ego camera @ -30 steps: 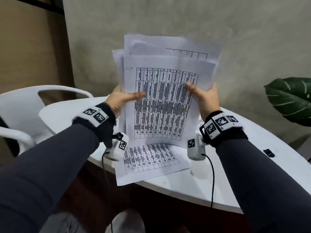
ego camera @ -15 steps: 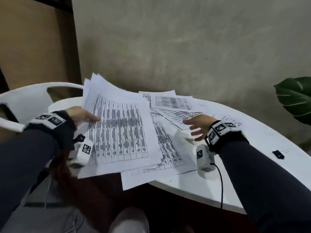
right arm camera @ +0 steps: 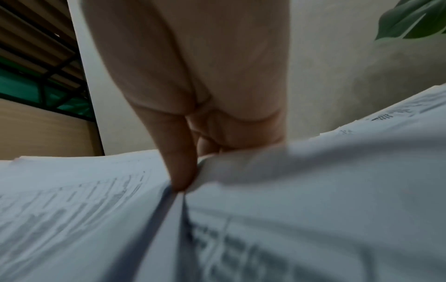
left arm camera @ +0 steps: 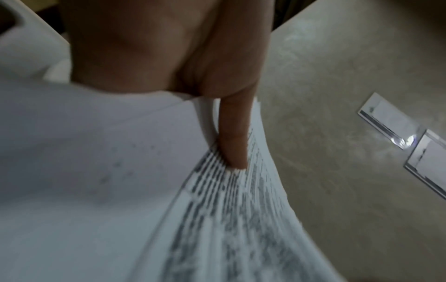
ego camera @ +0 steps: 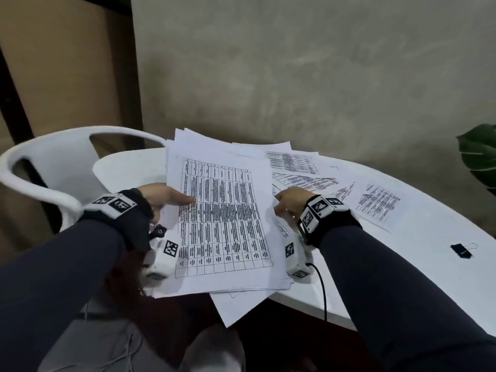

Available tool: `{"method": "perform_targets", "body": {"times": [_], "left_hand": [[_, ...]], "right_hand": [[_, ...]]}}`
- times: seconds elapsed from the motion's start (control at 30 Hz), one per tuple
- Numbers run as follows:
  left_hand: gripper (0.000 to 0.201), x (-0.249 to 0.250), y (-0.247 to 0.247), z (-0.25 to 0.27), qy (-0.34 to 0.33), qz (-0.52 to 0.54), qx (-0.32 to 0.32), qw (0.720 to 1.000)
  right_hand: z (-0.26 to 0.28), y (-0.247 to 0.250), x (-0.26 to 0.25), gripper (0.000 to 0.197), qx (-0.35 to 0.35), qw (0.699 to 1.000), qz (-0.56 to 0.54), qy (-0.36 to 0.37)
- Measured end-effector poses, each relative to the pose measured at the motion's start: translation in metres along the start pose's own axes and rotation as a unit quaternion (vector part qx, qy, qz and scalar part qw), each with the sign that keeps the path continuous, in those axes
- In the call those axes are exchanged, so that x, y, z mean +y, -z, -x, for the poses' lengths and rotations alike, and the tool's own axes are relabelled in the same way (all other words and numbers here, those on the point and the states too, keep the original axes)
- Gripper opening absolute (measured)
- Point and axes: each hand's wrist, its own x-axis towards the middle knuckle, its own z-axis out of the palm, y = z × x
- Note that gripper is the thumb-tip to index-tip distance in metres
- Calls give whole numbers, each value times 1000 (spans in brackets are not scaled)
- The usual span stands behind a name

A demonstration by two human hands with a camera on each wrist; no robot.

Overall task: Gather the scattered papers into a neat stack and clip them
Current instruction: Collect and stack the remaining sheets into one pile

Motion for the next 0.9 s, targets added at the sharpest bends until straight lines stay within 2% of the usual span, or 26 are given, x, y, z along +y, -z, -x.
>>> {"method": "perform_targets", "body": {"times": [0.07, 0.1, 0.2, 0.27, 0.3, 0.33, 0.4, 0.43, 0.5, 0.53, 0.6, 0.63, 0.7, 0.73, 0.8, 0.83, 0.9], "left_hand": [[83, 17, -17, 41, 1, 6, -39, 999], [81, 23, -24, 57, -12, -6, -34, 999], [53, 46, -35, 84, -92, 30, -42, 994], [19, 64, -38, 91, -162, 96, -42, 981], [16, 73, -36, 85, -186, 119, -39, 975], [18, 87, -38, 93, -213, 130, -30, 968], [21, 113, -40, 100, -255, 152, -9, 955], [31, 125, -44, 102, -277, 171, -11, 945], [70, 144, -49, 113, -330, 183, 4, 926], [66, 152, -52, 114, -350, 197, 7, 916], [40, 165, -59, 120, -370, 210, 7, 905], [42, 170, -62, 128, -377, 211, 15, 902], [71, 176, -69, 137, -392, 215, 42, 894], [80, 178, -72, 139, -387, 209, 55, 896], [69, 175, -78, 133, -409, 208, 72, 886], [66, 169, -82, 132, -422, 213, 70, 879], [90, 151, -88, 123, -429, 223, 65, 873]], "right_hand": [[-3, 1, 4, 29, 37, 998, -50, 32], [-5, 1, 8, 29, 55, 992, -109, 37], [1, 6, 17, 26, 79, 953, -284, 62], [10, 14, 18, 23, 101, 935, -335, 63], [13, 19, 16, 24, 97, 922, -369, 65], [18, 25, 13, 29, 89, 918, -379, 70], [27, 33, 4, 46, 79, 931, -340, 104], [31, 36, -1, 43, 83, 927, -338, 138], [41, 40, -14, 16, 111, 902, -373, 186], [43, 43, -18, 17, 134, 884, -401, 197], [48, 52, -23, 28, 161, 844, -465, 212], [49, 56, -23, 31, 167, 832, -483, 217], [52, 63, -23, 28, 170, 820, -492, 239], [53, 65, -23, 25, 171, 819, -486, 252], [50, 65, -17, 25, 173, 830, -460, 263], [49, 63, -12, 31, 167, 840, -447, 257], [41, 54, 2, 65, 144, 867, -423, 222]]}}
